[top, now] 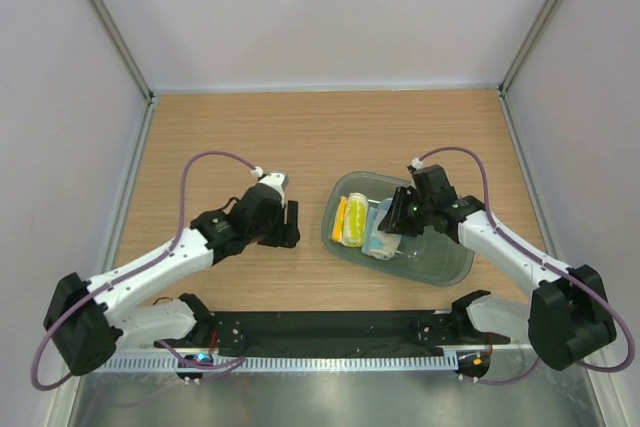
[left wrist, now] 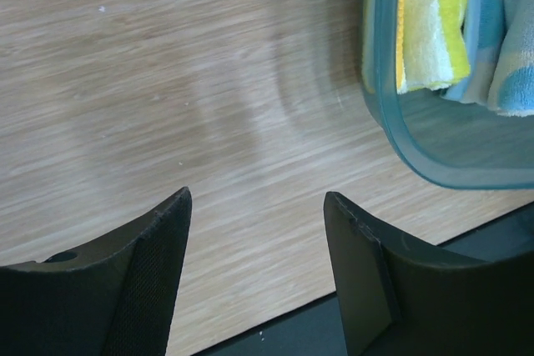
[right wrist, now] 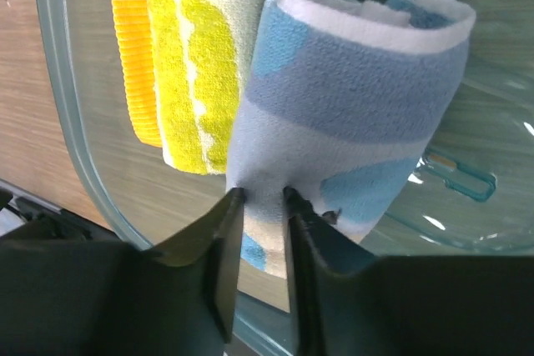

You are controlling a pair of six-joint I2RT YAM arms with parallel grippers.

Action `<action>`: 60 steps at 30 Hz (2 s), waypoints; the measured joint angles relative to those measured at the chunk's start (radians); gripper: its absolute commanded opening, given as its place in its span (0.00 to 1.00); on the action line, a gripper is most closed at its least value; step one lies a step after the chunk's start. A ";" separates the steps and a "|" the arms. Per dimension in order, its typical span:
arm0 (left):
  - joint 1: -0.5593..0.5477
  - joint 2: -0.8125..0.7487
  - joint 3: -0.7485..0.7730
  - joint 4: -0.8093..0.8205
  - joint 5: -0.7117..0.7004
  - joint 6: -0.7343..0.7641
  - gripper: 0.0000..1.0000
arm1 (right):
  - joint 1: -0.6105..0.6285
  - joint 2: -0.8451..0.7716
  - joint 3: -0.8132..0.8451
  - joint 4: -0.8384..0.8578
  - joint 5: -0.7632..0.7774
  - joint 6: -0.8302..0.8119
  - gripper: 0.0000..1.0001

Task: Roll the towels
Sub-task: Place the rolled towel into the container

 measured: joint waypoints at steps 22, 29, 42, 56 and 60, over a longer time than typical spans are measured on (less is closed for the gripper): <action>0.063 0.527 0.212 0.239 0.142 -0.025 0.60 | 0.092 0.194 0.125 -0.032 0.121 -0.035 0.29; 0.061 0.528 0.217 0.248 0.176 -0.076 0.60 | 0.092 0.154 0.312 -0.216 0.221 -0.096 0.31; -0.043 0.578 0.245 0.257 0.190 -0.176 0.59 | 0.091 0.081 0.372 -0.371 0.296 -0.121 0.32; -0.116 0.779 0.477 0.272 0.232 -0.214 0.60 | 0.091 0.002 0.396 -0.407 0.365 -0.120 0.59; -0.115 0.780 0.483 0.272 0.231 -0.209 0.60 | 0.091 -0.026 0.421 -0.433 0.396 -0.127 0.73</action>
